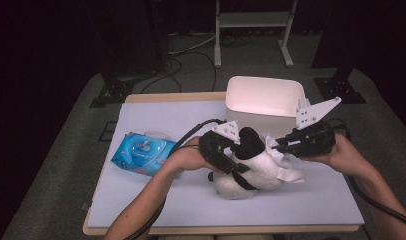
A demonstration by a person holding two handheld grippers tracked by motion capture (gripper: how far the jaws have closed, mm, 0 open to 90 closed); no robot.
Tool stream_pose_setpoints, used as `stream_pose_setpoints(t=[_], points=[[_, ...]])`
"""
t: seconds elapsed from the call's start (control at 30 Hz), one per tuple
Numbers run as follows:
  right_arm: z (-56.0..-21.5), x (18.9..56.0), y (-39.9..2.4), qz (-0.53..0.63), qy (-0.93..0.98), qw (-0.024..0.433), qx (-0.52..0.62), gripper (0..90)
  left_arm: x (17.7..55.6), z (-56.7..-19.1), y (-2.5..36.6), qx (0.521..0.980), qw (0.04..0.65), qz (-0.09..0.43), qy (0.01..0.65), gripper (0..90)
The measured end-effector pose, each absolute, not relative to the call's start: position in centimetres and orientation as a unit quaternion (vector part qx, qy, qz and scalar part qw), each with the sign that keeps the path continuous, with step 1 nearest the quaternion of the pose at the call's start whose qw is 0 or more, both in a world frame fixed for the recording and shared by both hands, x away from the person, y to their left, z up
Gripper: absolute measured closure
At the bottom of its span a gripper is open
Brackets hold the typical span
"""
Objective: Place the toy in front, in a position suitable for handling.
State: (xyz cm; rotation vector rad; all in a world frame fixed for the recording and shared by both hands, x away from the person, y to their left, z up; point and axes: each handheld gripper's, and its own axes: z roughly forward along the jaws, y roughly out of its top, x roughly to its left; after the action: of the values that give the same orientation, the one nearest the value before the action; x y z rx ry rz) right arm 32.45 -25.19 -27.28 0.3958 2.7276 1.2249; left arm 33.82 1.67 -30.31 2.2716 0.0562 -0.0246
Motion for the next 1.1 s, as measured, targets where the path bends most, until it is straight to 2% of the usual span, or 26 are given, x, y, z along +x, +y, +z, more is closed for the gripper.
stream_pose_setpoints(t=[0.67, 1.1], points=[[-26.4, 32.5, -24.1, 0.406, 0.903, 0.075, 0.120, 76.6, 33.6, -31.0, -0.6, 0.914, 0.405, -0.015, 0.005, 41.1], [-28.0, 32.4, -25.9, 0.413, 0.897, 0.068, 0.142, 76.6, 34.0, -30.4, -0.3, 0.914, 0.405, -0.012, 0.012, 42.8]])
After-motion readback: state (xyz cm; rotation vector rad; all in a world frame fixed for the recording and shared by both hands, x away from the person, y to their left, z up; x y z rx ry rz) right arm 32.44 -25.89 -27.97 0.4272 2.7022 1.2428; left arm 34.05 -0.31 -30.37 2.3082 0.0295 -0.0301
